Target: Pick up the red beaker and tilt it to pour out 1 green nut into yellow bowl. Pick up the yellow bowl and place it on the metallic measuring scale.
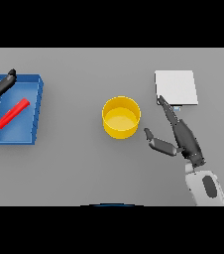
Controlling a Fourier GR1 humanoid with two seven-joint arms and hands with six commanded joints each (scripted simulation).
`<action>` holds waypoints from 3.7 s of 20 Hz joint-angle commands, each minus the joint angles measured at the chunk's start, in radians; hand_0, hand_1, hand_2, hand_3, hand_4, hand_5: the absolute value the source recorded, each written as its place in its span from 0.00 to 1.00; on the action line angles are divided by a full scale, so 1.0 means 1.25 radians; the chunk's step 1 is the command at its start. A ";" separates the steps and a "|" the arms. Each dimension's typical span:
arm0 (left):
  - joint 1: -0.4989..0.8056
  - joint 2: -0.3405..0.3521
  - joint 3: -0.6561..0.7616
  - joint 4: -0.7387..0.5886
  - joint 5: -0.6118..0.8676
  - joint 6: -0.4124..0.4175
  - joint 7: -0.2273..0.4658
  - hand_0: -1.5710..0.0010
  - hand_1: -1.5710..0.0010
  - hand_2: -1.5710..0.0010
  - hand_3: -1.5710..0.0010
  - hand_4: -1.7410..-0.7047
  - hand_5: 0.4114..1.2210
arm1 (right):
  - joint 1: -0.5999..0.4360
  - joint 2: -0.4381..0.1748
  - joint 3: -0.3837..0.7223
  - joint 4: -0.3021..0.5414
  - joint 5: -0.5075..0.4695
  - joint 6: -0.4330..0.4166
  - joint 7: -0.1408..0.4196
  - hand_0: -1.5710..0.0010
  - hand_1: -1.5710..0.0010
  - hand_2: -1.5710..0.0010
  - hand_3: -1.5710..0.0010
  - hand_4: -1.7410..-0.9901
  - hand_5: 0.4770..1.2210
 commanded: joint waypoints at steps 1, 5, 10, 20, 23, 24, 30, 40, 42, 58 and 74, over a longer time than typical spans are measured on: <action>-0.003 0.005 0.003 -0.009 0.003 0.003 0.005 0.99 0.99 0.99 0.99 0.99 0.34 | -0.022 -0.024 0.019 0.004 0.028 0.022 0.010 1.00 1.00 1.00 1.00 0.76 0.34; 0.008 -0.004 0.008 -0.007 0.017 -0.005 -0.017 1.00 1.00 1.00 1.00 0.99 0.31 | -0.145 -0.119 0.120 0.037 0.196 0.092 0.051 1.00 1.00 1.00 1.00 0.69 0.30; 0.004 -0.011 0.004 -0.005 0.016 -0.008 -0.017 1.00 1.00 1.00 1.00 0.99 0.33 | -0.284 -0.192 0.240 0.105 0.334 0.174 -0.021 1.00 1.00 1.00 1.00 0.69 0.31; 0.018 0.003 0.023 -0.011 0.038 -0.015 -0.036 1.00 1.00 1.00 1.00 0.98 0.34 | -0.474 -0.178 0.375 0.298 0.437 0.284 -0.065 1.00 1.00 1.00 1.00 0.69 0.30; 0.021 0.001 0.021 -0.014 0.041 -0.018 -0.033 1.00 1.00 1.00 1.00 0.98 0.34 | -0.507 -0.166 0.397 0.347 0.454 0.295 -0.066 1.00 1.00 1.00 1.00 0.65 0.31; 0.023 0.004 0.023 -0.012 0.041 -0.019 -0.035 1.00 1.00 1.00 1.00 0.98 0.34 | -0.516 -0.163 0.406 0.357 0.460 0.302 -0.069 1.00 1.00 1.00 1.00 0.64 0.32; 0.030 0.013 0.025 -0.033 0.045 -0.014 -0.040 1.00 1.00 1.00 1.00 0.99 0.34 | -0.545 -0.142 0.422 0.402 0.460 0.344 -0.064 1.00 1.00 1.00 1.00 0.59 0.37; 0.037 0.014 0.027 -0.032 0.044 -0.011 -0.053 1.00 1.00 1.00 1.00 0.98 0.35 | -0.546 -0.123 0.423 0.429 0.452 0.346 -0.073 0.27 0.29 0.36 0.54 0.21 0.85; 0.033 0.018 0.030 -0.024 0.047 -0.021 -0.051 1.00 1.00 1.00 1.00 0.98 0.35 | -0.545 -0.131 0.424 0.424 0.453 0.336 -0.083 0.17 0.18 0.26 0.40 0.14 0.90; 0.029 0.020 0.026 -0.028 0.046 -0.030 -0.040 1.00 1.00 1.00 1.00 0.98 0.34 | -0.551 -0.208 0.325 0.288 0.379 0.398 -0.025 0.00 0.01 0.09 0.23 0.00 1.00; 0.024 0.024 0.021 -0.056 0.045 -0.012 0.000 1.00 1.00 1.00 1.00 0.97 0.39 | -0.577 -0.299 0.224 0.406 0.385 0.273 -0.013 0.00 0.00 0.02 0.27 0.00 1.00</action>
